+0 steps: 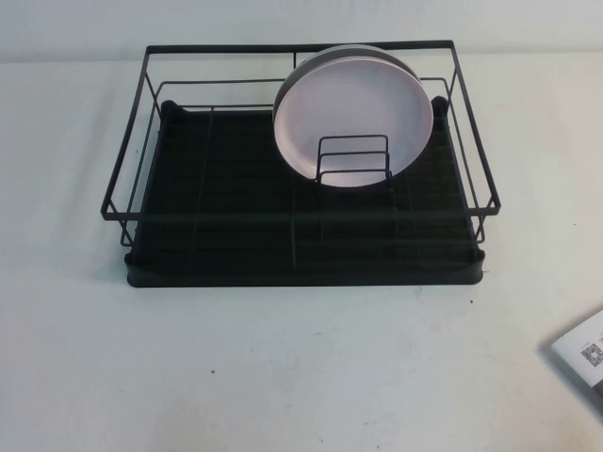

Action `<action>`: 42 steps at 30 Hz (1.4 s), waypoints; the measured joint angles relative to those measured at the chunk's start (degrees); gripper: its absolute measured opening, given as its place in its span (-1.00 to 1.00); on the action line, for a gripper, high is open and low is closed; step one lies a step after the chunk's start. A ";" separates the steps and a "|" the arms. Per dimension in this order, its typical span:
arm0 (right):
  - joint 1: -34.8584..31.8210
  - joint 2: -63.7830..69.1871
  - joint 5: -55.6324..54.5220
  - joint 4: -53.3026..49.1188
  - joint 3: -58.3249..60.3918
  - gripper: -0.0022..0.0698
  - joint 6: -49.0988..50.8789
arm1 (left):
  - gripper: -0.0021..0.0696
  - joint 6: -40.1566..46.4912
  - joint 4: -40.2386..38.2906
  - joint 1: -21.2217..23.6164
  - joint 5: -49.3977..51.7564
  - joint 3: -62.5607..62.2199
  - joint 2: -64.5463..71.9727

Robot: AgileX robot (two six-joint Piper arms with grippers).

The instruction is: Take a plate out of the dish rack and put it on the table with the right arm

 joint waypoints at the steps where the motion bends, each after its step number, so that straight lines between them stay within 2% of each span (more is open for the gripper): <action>1: 0.00 0.00 0.00 0.00 0.00 -0.99 0.00 | -0.95 0.00 0.00 0.00 0.00 0.00 0.00; 18: 0.00 0.00 0.00 1.66 0.00 -0.99 0.00 | -0.95 0.00 0.00 0.00 0.00 0.00 0.00; 23: 0.00 0.00 -2.41 12.55 0.09 -0.99 0.00 | -0.95 0.00 0.00 0.00 0.00 0.00 0.00; 31: 0.00 0.00 -10.40 42.73 0.09 -0.99 0.00 | -0.95 0.00 0.00 0.00 0.00 0.00 0.00; 37: 0.00 0.00 -9.52 48.37 0.09 -0.99 -0.05 | -0.95 0.00 0.00 0.00 0.00 0.00 0.00; 42: 0.00 6.85 -2.38 44.07 -7.05 -0.99 -0.05 | -0.95 0.00 0.00 0.00 0.00 0.00 0.00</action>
